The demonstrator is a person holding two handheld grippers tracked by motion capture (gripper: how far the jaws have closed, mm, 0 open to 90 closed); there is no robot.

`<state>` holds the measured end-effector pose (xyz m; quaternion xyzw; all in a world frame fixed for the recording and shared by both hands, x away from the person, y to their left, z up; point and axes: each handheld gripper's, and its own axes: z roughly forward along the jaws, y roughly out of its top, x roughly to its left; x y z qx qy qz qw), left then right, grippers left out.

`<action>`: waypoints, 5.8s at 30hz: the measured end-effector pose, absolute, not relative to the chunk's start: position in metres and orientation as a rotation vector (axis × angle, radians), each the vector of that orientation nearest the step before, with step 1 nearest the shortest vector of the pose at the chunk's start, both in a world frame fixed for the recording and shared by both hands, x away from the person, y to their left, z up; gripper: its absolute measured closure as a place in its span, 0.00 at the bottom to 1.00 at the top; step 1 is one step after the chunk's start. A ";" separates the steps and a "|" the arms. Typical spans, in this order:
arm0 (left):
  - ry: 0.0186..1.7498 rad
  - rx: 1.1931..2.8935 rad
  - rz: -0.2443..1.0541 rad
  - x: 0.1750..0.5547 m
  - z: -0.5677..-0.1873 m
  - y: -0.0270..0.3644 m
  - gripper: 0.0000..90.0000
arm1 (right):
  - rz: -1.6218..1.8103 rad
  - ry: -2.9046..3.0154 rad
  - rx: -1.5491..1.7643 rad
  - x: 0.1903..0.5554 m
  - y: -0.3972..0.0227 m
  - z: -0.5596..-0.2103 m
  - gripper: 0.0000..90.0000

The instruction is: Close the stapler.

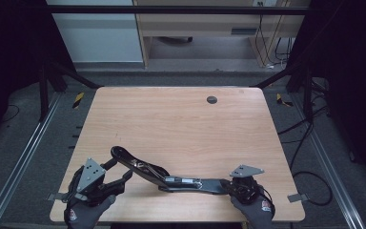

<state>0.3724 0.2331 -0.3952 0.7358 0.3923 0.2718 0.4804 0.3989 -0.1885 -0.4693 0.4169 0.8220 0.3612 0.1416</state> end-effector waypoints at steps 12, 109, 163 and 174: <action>0.957 1.776 0.651 0.381 -0.389 0.230 0.46 | 1.030 2.385 1.207 0.399 -0.186 -0.471 1.00; 0.888 1.805 0.590 0.383 -0.365 0.179 0.65 | 0.989 2.404 1.245 0.408 -0.188 -0.482 1.00; 0.844 1.846 0.662 0.379 -0.362 0.148 0.65 | 0.983 2.405 1.250 0.407 -0.187 -0.481 1.00; 0.833 1.857 0.676 0.380 -0.362 0.141 0.65 | 0.989 2.405 1.247 0.408 -0.187 -0.482 1.00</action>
